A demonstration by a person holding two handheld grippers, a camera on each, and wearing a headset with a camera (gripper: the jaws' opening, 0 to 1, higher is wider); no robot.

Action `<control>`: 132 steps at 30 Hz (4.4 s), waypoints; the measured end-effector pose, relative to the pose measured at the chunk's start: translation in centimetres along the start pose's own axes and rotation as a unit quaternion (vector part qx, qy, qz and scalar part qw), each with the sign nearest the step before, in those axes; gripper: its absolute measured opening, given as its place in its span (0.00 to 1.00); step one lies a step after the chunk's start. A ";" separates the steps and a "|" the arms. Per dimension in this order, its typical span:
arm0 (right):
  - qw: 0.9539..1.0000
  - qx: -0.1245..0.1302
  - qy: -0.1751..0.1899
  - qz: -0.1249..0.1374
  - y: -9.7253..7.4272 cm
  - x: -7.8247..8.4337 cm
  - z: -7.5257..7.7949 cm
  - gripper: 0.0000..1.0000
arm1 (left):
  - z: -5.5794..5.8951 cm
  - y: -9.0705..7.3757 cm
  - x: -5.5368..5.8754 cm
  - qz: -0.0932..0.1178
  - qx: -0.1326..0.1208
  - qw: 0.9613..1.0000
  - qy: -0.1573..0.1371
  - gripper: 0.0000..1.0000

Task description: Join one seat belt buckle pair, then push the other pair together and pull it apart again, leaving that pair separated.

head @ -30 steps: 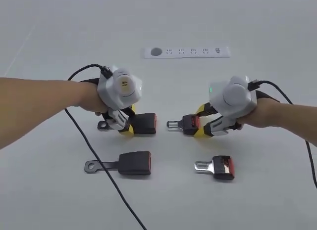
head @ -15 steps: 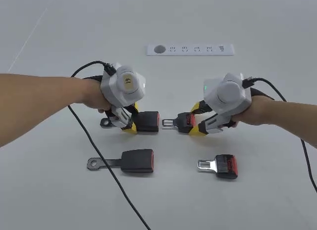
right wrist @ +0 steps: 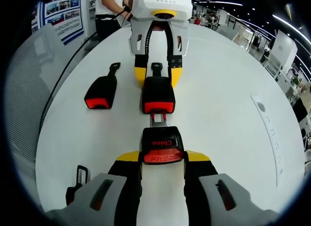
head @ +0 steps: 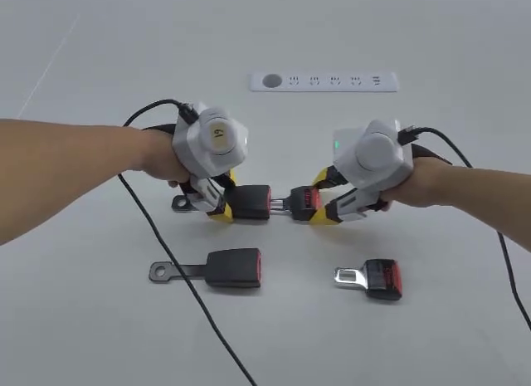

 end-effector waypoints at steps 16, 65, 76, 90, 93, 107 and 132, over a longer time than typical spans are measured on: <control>1.000 0.002 0.005 0.003 0.3 -0.5 -0.1 0.31 | -0.1 0.1 0.0 0.000 0.000 1.000 0.000 0.31; 0.999 -0.001 0.030 0.011 1.4 -1.8 -0.3 0.29 | 0.1 -0.1 0.1 0.012 -0.001 1.000 -0.007 0.31; 0.999 0.000 0.032 0.015 1.5 -2.5 -0.6 0.29 | 0.2 -0.1 0.2 0.020 -0.001 1.000 -0.007 0.31; 0.999 0.000 0.034 0.013 1.2 -2.0 -0.6 0.29 | -0.1 0.0 0.2 0.013 -0.001 1.000 -0.004 0.31; 0.999 -0.001 0.032 0.014 1.1 -2.0 -0.5 0.29 | -0.1 0.0 0.1 0.012 -0.001 1.000 -0.004 0.31; 1.000 -0.002 0.024 0.014 1.1 -1.7 -0.3 0.29 | -0.1 0.0 0.1 0.014 -0.004 1.000 -0.006 0.31; 1.000 -0.002 0.023 -0.004 1.3 -2.0 -0.4 0.29 | 0.0 -0.1 0.5 0.023 -0.002 1.000 -0.008 0.31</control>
Point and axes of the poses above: the centre of the closed fingertips' face, and the gripper's own axes: y roughly forward along the fingers, z roughly to its right, x roughly out of its underside, the point moved 9 cm from there along -y, roughly backward along the fingers, and after that the axes turned 3 degrees about -z, right-handed, at the moved point
